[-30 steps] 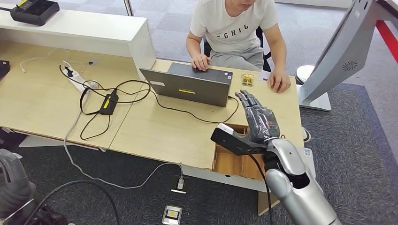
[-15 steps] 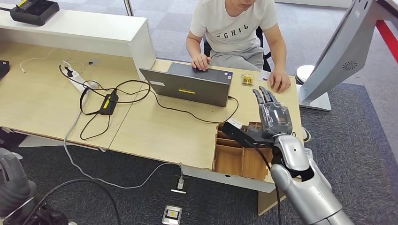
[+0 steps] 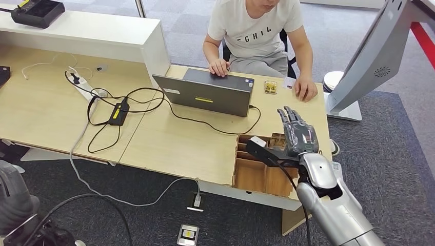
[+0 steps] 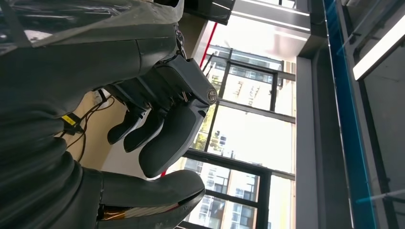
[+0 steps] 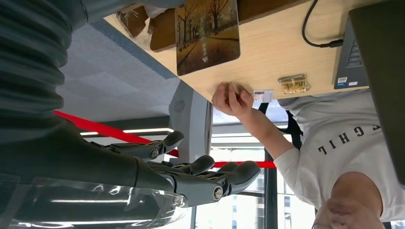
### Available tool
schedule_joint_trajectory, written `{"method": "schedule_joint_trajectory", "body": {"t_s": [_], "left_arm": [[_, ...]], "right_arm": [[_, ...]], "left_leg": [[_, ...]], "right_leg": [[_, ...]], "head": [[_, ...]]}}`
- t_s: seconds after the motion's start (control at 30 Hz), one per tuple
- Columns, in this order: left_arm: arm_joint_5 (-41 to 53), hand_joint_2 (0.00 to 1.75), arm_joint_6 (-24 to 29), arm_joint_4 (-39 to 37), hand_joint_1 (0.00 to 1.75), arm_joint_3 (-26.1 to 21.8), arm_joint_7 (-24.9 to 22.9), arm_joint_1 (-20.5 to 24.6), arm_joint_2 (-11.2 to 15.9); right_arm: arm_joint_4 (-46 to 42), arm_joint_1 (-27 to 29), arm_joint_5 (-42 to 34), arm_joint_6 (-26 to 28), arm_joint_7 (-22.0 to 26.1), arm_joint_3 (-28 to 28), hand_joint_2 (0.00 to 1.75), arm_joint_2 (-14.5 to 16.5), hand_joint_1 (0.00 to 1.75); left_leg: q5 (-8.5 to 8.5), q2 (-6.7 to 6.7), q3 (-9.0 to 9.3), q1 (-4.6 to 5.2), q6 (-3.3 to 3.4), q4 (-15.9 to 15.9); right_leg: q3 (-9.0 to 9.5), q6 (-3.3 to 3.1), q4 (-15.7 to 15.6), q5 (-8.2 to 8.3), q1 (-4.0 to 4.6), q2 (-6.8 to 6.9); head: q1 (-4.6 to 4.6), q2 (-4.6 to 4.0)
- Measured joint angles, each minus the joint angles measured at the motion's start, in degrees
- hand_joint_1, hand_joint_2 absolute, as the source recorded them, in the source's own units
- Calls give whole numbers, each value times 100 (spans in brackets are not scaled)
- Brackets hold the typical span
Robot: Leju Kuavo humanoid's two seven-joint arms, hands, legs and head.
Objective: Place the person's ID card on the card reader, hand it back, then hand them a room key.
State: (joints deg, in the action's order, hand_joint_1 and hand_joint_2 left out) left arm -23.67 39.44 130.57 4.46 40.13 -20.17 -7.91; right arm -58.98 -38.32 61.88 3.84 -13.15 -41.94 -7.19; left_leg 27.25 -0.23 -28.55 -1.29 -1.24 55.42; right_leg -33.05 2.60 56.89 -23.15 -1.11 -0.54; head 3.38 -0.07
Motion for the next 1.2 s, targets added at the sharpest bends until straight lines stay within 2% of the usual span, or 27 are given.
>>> {"method": "schedule_joint_trajectory", "body": {"t_s": [0.7, 0.87, 1.2], "left_arm": [[42, 175, 17, 0, 164, -1, 0, -17, 2], [42, 175, 15, 0, 164, 0, 0, -20, 2], [8, 175, 6, 0, 164, 0, 0, -23, 15]], "right_arm": [[532, -111, -40, 110, -99, -65, 175, 88, 0], [623, -151, -100, 245, -146, 4, 175, 53, 9], [676, -165, -94, 187, -181, 76, 175, -16, 10]], "left_leg": [[0, 0, 1, 0, 0, 1], [0, 0, 1, 0, 0, 1], [0, 0, 2, 0, 0, 1]], "right_leg": [[0, 0, 0, 0, 0, 0], [0, 0, 0, 0, 0, 0], [0, 0, 0, 0, 0, 0]], "head": [[-1, 0], [-1, 0], [-1, 0]]}}
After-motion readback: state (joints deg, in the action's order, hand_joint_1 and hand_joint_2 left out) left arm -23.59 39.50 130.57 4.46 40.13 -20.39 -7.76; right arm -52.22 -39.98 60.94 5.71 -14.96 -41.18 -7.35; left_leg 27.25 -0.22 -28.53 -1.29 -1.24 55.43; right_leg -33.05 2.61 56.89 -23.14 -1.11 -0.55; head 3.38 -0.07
